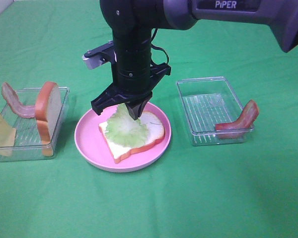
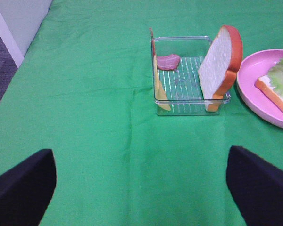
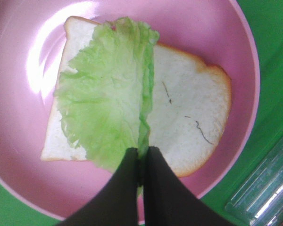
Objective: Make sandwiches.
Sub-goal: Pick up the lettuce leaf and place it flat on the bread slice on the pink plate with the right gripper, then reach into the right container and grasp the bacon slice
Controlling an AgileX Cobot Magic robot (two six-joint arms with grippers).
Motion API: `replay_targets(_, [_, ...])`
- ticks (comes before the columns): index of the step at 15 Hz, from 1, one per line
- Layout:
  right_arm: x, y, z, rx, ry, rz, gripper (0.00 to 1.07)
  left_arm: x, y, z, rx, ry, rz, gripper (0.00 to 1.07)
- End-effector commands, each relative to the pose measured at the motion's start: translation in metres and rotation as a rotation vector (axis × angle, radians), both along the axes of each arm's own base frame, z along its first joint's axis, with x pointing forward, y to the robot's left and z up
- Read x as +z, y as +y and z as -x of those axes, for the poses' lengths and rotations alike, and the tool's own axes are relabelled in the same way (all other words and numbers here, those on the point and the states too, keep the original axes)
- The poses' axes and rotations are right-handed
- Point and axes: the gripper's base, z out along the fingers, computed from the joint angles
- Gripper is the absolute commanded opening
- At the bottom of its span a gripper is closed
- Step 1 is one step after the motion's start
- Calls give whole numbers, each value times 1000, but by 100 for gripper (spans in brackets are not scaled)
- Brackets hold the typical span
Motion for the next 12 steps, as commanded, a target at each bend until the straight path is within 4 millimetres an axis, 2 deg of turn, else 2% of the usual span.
replay_targets(1, [-5, -1, -2, -9, -10, 12, 0, 0, 0, 0, 3, -6, -2, 91])
replay_targets(2, [-5, -2, -4, -4, -23, 22, 0, 0, 0, 0, 3, -6, -2, 91])
replay_targets(3, [-4, -3, -5, -3, -38, 37, 11, 0, 0, 0, 3, -6, -2, 91])
replay_targets(4, [-4, -4, -6, -2, -47, 48, 31, 0, 0, 0, 3, -6, -2, 91])
replay_targets(5, [-4, -4, -6, 1, -50, 51, 47, 0, 0, 0, 3, -6, -2, 91])
replay_targets(6, [-4, -5, -7, 7, -61, 63, 81, 0, 0, 0, 3, -6, -2, 91])
replay_targets(7, [-3, -7, -7, 14, -73, 88, 97, 0, 0, 0, 3, -6, -2, 91])
replay_targets(10, [-1, -11, -7, 16, -76, 141, 97, 0, 0, 0, 3, -6, -2, 91])
replay_targets(12, [23, -24, -11, -1, -134, 178, 97, 0, 0, 0, 3, -6, -2, 91])
